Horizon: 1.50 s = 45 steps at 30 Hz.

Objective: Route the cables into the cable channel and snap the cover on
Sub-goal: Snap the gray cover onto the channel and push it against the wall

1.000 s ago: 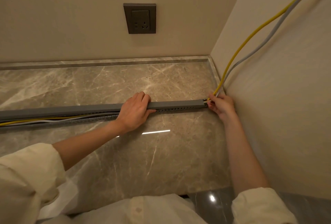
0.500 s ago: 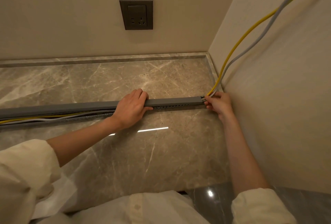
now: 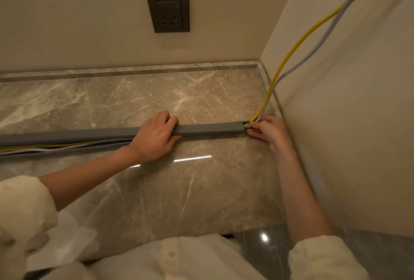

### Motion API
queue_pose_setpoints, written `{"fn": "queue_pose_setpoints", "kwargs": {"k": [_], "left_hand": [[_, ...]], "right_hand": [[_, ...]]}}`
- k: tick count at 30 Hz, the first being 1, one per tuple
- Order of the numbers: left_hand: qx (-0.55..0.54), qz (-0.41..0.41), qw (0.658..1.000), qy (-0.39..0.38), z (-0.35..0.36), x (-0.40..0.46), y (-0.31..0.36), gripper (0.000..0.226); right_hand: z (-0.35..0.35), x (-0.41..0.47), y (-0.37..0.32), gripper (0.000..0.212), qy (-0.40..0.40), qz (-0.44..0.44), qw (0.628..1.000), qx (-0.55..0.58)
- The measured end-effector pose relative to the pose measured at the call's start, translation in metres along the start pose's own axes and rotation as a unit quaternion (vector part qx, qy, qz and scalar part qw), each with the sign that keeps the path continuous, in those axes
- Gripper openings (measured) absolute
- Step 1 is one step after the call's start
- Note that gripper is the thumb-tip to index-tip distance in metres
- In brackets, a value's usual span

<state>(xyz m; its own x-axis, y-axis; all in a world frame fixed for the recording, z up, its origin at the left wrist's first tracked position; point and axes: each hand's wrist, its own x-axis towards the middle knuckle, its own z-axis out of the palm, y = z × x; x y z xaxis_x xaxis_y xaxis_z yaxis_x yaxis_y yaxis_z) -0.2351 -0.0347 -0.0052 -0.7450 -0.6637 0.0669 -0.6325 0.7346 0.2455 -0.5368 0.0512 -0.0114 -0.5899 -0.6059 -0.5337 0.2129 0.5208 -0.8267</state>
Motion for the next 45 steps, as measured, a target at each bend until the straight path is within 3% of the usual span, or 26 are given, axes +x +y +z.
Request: {"fn": "queue_pose_setpoints", "kwargs": {"k": [6, 8, 10, 12, 15, 19, 24, 27, 29, 31, 33, 35, 40, 45], "left_hand": [[-0.036, 0.048, 0.998, -0.036, 0.001, 0.021, 0.024, 0.038], [-0.047, 0.059, 0.996, -0.048, 0.005, 0.033, 0.038, 0.042], [-0.056, 0.062, 0.995, -0.061, 0.009, 0.042, 0.05, 0.043], [-0.059, 0.064, 0.994, -0.063, 0.013, 0.049, 0.058, 0.041], [-0.069, 0.044, 0.996, -0.045, 0.016, 0.052, 0.063, 0.034], [-0.072, 0.038, 0.996, -0.028, 0.015, 0.051, 0.065, 0.03], [-0.094, 0.044, 0.995, -0.01, 0.0, 0.052, 0.067, 0.026], [-0.106, 0.047, 0.993, -0.003, -0.015, 0.056, 0.066, 0.026], [-0.114, 0.046, 0.992, 0.003, -0.023, 0.058, 0.064, 0.025], [-0.128, 0.041, 0.991, 0.002, -0.032, 0.061, 0.062, 0.024], [-0.137, 0.032, 0.99, -0.008, -0.04, 0.065, 0.06, 0.026], [-0.143, 0.025, 0.989, -0.022, -0.045, 0.068, 0.057, 0.028], [-0.165, 0.041, 0.985, -0.039, -0.049, 0.068, 0.053, 0.03], [-0.143, 0.068, 0.987, -0.032, -0.047, 0.067, 0.058, 0.017]], "right_hand": [[0.004, 0.004, 0.006, 0.017, 0.053, -0.039, 0.996, -0.062], [0.007, 0.001, 0.01, 0.007, 0.088, -0.061, 0.99, -0.094], [0.01, -0.002, 0.015, 0.037, 0.162, -0.106, 0.97, -0.145], [0.011, -0.009, 0.02, 0.048, 0.206, -0.182, 0.95, -0.151], [0.011, -0.014, 0.029, 0.039, 0.18, -0.235, 0.947, -0.123], [0.008, -0.015, 0.037, 0.03, 0.118, -0.184, 0.976, -0.002], [0.011, -0.021, 0.032, 0.033, 0.136, -0.147, 0.977, 0.073], [0.018, -0.025, 0.02, 0.027, 0.059, -0.115, 0.98, 0.148], [0.019, -0.028, 0.013, 0.027, -0.053, -0.075, 0.96, 0.266], [0.018, -0.03, 0.009, 0.029, -0.164, -0.058, 0.911, 0.375], [0.018, -0.032, 0.008, 0.023, -0.223, -0.071, 0.873, 0.427], [0.02, -0.034, 0.008, 0.016, -0.235, -0.091, 0.864, 0.435], [0.02, -0.031, 0.009, 0.022, -0.206, -0.114, 0.884, 0.403], [0.019, -0.032, 0.013, 0.016, -0.2, -0.115, 0.883, 0.408]]}}
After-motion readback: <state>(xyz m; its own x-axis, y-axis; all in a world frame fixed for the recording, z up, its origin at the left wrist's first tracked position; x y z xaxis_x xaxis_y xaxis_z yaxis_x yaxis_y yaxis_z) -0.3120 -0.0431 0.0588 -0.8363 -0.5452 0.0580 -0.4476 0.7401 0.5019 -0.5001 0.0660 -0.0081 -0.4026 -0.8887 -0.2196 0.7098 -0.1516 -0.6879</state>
